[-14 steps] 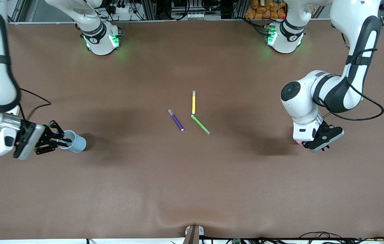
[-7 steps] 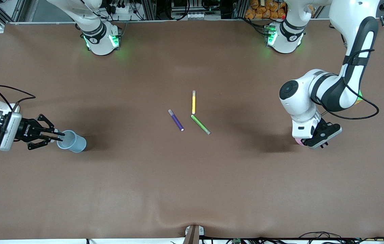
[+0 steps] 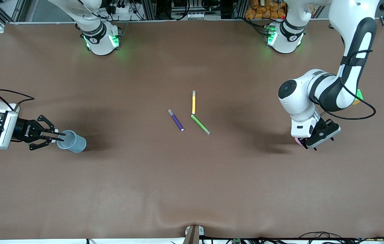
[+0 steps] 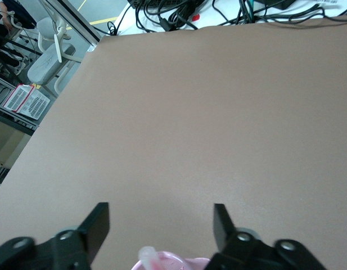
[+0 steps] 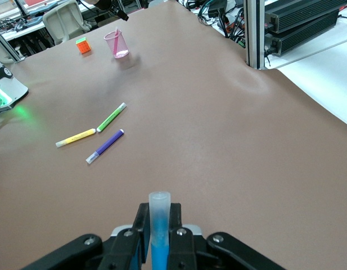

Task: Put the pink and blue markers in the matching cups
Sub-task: 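Drop the pink marker into the pink cup while the right gripper drops blue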

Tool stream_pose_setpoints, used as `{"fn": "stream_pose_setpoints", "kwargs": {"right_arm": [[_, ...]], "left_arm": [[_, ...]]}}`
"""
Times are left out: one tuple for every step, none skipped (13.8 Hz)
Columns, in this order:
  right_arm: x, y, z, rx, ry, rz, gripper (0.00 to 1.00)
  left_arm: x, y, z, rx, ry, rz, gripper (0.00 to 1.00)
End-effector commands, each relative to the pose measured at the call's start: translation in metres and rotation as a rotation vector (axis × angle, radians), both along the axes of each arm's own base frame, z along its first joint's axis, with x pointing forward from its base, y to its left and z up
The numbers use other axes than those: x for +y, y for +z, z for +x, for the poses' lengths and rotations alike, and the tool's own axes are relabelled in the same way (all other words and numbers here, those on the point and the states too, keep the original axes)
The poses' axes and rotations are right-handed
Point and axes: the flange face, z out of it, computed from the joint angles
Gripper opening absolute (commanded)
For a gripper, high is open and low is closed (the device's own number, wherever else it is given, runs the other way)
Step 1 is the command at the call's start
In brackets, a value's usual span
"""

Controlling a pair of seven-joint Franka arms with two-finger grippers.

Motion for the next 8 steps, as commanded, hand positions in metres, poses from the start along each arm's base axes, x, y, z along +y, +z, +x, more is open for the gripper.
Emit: {"fn": "stream_pose_setpoints", "kwargs": {"right_arm": [[-0.006, -0.011, -0.004, -0.009, 0.006, 0.055, 0.00], [-0.009, -0.017, -0.006, -0.005, 0.016, 0.065, 0.00], [-0.014, -0.024, -0.007, -0.007, 0.018, 0.069, 0.00], [-0.017, -0.029, -0.008, -0.013, 0.025, 0.070, 0.00], [-0.020, -0.035, -0.009, -0.017, 0.029, 0.070, 0.00], [-0.023, -0.040, -0.010, -0.022, 0.031, 0.071, 0.00], [-0.024, -0.044, -0.010, -0.029, 0.038, 0.072, 0.00], [-0.025, -0.046, -0.010, -0.034, 0.040, 0.071, 0.00]], "left_arm": [[-0.013, 0.018, 0.000, -0.032, -0.034, -0.007, 1.00], [-0.021, 0.028, 0.004, -0.047, -0.025, -0.031, 1.00], [-0.030, 0.033, 0.005, -0.040, -0.022, -0.057, 1.00], [-0.034, 0.045, 0.008, -0.022, -0.030, -0.072, 1.00], [-0.035, 0.054, 0.012, 0.003, -0.025, -0.099, 1.00], [-0.037, 0.067, 0.020, 0.017, -0.020, -0.129, 1.00], [-0.035, 0.079, 0.026, 0.049, -0.011, -0.142, 1.00], [-0.034, 0.092, 0.032, 0.083, -0.003, -0.165, 1.00]]}}
